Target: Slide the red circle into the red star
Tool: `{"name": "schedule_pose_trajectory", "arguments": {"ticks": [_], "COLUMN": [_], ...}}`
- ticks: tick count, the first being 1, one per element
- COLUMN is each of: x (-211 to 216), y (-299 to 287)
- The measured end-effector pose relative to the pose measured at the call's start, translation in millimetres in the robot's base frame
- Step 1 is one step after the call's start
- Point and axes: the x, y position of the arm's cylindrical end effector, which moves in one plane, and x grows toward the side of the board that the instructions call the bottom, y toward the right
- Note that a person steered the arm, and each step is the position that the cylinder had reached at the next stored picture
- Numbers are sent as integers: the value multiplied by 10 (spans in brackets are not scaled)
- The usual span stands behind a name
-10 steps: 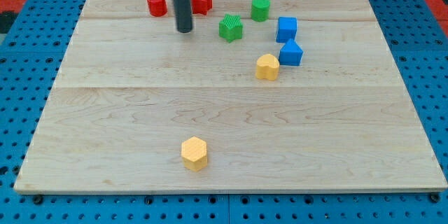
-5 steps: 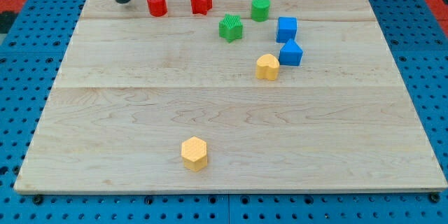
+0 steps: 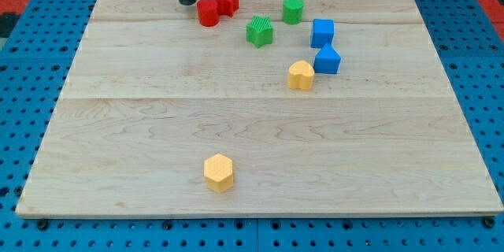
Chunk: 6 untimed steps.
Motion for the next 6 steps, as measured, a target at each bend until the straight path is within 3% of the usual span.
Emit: {"name": "schedule_pose_trajectory", "arguments": {"ticks": [1,3,6], "x": [279,399,501], "y": [-192,-202,544]}}
